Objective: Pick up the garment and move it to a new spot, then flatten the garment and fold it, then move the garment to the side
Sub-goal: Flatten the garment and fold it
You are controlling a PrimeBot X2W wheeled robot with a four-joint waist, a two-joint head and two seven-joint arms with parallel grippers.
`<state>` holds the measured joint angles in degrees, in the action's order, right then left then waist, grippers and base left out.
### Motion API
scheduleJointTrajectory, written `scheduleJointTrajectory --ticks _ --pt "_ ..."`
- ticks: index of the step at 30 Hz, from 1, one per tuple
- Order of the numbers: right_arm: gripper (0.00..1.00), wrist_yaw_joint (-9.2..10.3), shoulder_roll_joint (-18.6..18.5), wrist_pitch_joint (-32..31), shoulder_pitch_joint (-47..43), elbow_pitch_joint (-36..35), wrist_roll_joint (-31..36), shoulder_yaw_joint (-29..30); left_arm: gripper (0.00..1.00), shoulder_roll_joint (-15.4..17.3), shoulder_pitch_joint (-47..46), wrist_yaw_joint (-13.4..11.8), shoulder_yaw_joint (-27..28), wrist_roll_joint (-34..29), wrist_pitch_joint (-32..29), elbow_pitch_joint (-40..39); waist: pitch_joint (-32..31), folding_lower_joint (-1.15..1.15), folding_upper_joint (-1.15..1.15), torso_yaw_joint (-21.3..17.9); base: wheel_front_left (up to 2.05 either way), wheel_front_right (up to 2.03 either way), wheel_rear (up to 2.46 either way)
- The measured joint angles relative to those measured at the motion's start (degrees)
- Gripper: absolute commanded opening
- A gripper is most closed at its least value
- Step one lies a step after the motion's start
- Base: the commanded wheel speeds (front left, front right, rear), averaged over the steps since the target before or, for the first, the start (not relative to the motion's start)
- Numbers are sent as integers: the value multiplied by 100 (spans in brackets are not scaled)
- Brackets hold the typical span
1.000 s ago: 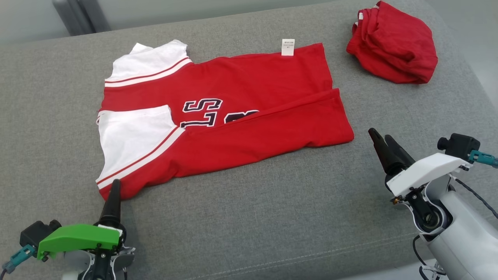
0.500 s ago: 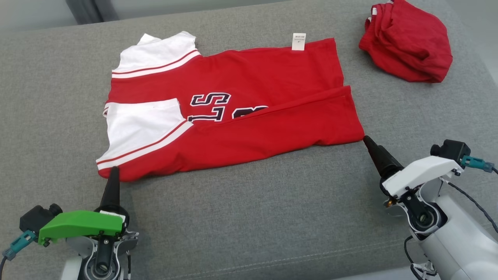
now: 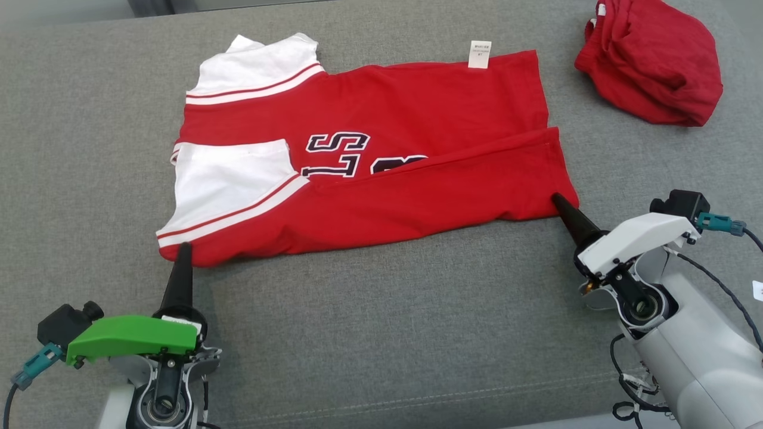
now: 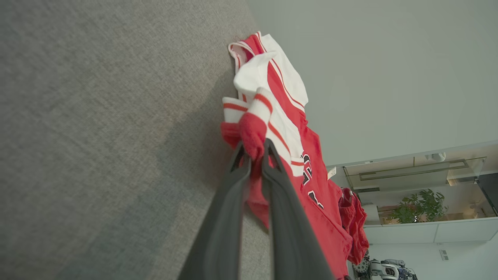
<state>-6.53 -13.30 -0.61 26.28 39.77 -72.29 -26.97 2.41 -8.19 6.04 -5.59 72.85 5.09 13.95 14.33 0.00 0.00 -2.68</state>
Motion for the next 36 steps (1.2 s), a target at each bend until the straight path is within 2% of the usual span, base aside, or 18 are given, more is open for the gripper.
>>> scheduleJointTrajectory --ticks 1,2,4,17,29,36 --pt "40 0 2 -3 27 33 5 -9 0 -1 0 0 -1 0 1 -4 3 0 0 5 0 0 0" --pt "31 0 3 -2 49 62 14 -14 0 -1 0 0 -2 0 2 -10 6 0 0 9 0 0 0" --pt "0 0 2 -1 90 130 23 -23 0 -1 0 1 -5 -1 33 -30 9 0 0 14 0 0 0" --pt "0 -34 -110 205 77 121 66 -15 0 54 49 10 5 -207 109 -337 -51 0 0 -17 0 0 0" --pt "0 -55 -352 586 -862 -575 64 35 0 205 885 46 -143 -400 152 -666 -297 0 0 -60 0 0 0" --pt "0 -60 -499 671 -1418 -973 56 20 0 247 1255 -66 -123 -401 152 -1020 -363 0 0 -192 0 0 0"
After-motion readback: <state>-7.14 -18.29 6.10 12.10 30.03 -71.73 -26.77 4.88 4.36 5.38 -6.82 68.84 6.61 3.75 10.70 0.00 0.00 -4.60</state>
